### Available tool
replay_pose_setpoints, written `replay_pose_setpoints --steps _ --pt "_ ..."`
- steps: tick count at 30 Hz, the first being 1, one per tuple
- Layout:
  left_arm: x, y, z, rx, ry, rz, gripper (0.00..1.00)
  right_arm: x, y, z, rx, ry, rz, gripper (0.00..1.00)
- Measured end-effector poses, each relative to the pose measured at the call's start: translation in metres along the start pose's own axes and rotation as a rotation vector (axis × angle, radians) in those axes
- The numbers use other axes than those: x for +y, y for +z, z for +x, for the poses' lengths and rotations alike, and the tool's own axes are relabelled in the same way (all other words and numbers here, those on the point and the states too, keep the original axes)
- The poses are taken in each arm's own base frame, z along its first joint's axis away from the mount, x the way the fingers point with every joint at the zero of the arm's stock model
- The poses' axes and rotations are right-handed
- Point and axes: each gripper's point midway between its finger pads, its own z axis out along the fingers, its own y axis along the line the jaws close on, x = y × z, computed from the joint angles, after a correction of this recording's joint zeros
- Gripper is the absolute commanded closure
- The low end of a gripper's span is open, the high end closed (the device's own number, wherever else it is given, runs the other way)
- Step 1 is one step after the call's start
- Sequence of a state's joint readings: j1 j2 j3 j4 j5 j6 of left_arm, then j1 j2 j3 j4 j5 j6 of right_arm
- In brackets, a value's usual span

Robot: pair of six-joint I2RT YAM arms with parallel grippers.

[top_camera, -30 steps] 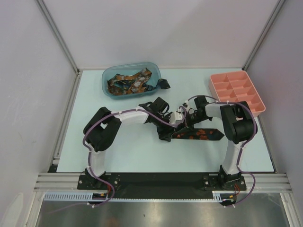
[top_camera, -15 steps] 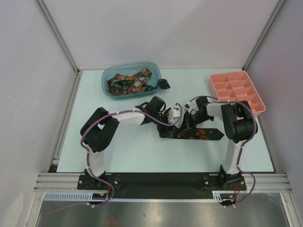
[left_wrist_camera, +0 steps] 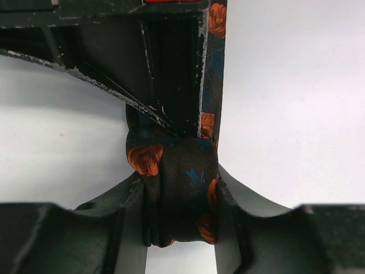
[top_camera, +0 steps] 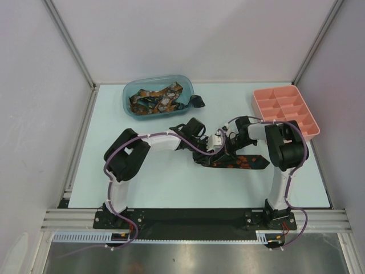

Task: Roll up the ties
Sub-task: Roll the tie at the center of the board.

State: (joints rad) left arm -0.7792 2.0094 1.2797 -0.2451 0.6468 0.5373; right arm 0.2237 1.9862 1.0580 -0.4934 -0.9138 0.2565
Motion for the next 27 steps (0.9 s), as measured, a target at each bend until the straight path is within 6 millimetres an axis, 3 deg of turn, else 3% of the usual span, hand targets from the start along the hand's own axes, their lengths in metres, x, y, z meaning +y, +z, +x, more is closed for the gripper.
replay_pose_setpoints --steps 6,9,15,19,24,25,26,27 --pt "-0.004 -0.006 0.007 0.095 0.030 -0.040 0.68 0.008 0.007 0.002 0.015 -0.026 -0.005 0.71" --pt "-0.004 -0.005 0.007 0.124 0.049 -0.061 0.68 0.007 -0.003 0.003 0.003 -0.032 -0.006 0.59" --pt "-0.003 -0.003 0.008 0.161 0.062 -0.074 0.65 0.014 -0.030 0.013 -0.047 -0.038 -0.032 0.50" --pt "-0.002 -0.002 0.008 0.179 0.062 -0.072 0.63 0.030 -0.031 0.013 -0.060 -0.075 -0.063 0.50" --pt "-0.003 -0.002 0.008 0.188 0.066 -0.071 0.61 0.035 -0.019 0.009 -0.060 -0.095 -0.070 0.55" --pt "-0.003 -0.002 0.008 0.188 0.066 -0.071 0.60 0.032 -0.016 0.007 -0.060 -0.093 -0.068 0.59" --pt "-0.002 -0.002 0.008 0.188 0.066 -0.072 0.59 0.029 -0.013 0.006 -0.059 -0.086 -0.064 0.81" --pt "-0.003 -0.002 0.008 0.188 0.067 -0.072 0.57 0.026 -0.010 0.005 -0.051 -0.072 -0.065 0.92"
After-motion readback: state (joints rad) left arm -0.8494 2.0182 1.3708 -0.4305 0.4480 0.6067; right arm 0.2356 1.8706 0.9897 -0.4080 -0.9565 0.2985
